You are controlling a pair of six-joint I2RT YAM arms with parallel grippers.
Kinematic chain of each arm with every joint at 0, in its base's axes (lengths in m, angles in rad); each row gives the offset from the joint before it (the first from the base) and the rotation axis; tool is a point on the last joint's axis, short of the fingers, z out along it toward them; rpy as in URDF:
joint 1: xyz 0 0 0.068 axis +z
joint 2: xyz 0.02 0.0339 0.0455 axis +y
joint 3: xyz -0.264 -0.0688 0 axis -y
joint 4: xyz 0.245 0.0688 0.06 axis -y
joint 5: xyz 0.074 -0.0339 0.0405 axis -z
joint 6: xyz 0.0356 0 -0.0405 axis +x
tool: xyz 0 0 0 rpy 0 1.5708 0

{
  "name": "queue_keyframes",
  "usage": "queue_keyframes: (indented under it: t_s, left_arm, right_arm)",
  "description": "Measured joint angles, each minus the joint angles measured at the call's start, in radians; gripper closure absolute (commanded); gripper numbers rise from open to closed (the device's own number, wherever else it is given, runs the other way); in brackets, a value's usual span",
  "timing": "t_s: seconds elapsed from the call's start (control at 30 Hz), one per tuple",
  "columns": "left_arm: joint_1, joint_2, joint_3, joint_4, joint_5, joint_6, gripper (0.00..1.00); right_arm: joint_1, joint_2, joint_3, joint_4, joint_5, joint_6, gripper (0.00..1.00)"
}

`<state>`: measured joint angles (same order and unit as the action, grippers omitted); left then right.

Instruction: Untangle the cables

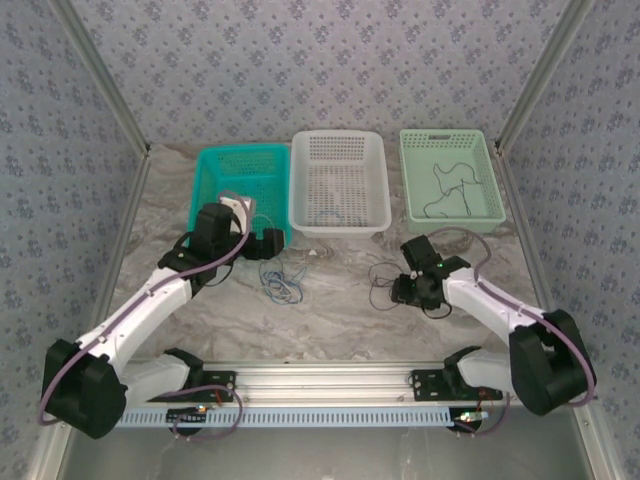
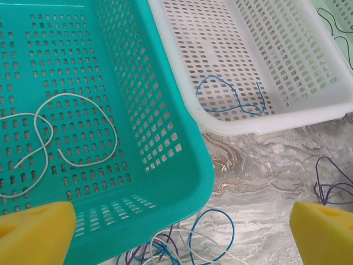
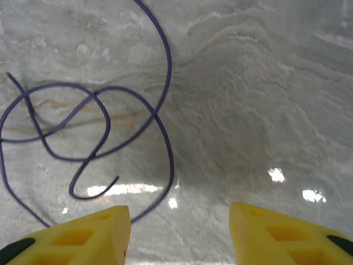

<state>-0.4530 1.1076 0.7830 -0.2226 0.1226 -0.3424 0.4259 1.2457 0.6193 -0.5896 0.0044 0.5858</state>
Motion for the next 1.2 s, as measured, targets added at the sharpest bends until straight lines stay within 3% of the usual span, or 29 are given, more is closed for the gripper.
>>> queue_keyframes:
  t_s: [0.3, 0.6, 0.77, 1.03, 1.2]
  left_arm:
    - [-0.004, -0.013, 0.000, 0.001, -0.009, 0.000, 0.01]
    - [-0.008, -0.039, 0.000, 0.002, -0.011, 0.000, 0.01]
    - [-0.019, -0.040, 0.000, 0.002, -0.012, 0.000, 0.01]
    - [-0.165, -0.009, 0.023, 0.009, 0.020, 0.082, 0.01]
    - [-0.204, 0.089, 0.064, 0.041, 0.097, 0.107, 0.02]
  right_arm:
    - [0.023, 0.122, 0.019, 0.038, 0.065, 0.008, 0.61]
    - [0.058, 0.149, 0.048, 0.000, 0.153, 0.010, 1.00]
    - [0.126, 0.099, 0.042, 0.051, 0.200, -0.010, 1.00]
    - [0.165, -0.195, 0.030, 0.080, 0.251, -0.084, 1.00]
    - [0.165, -0.369, -0.017, 0.102, 0.230, -0.131, 1.00]
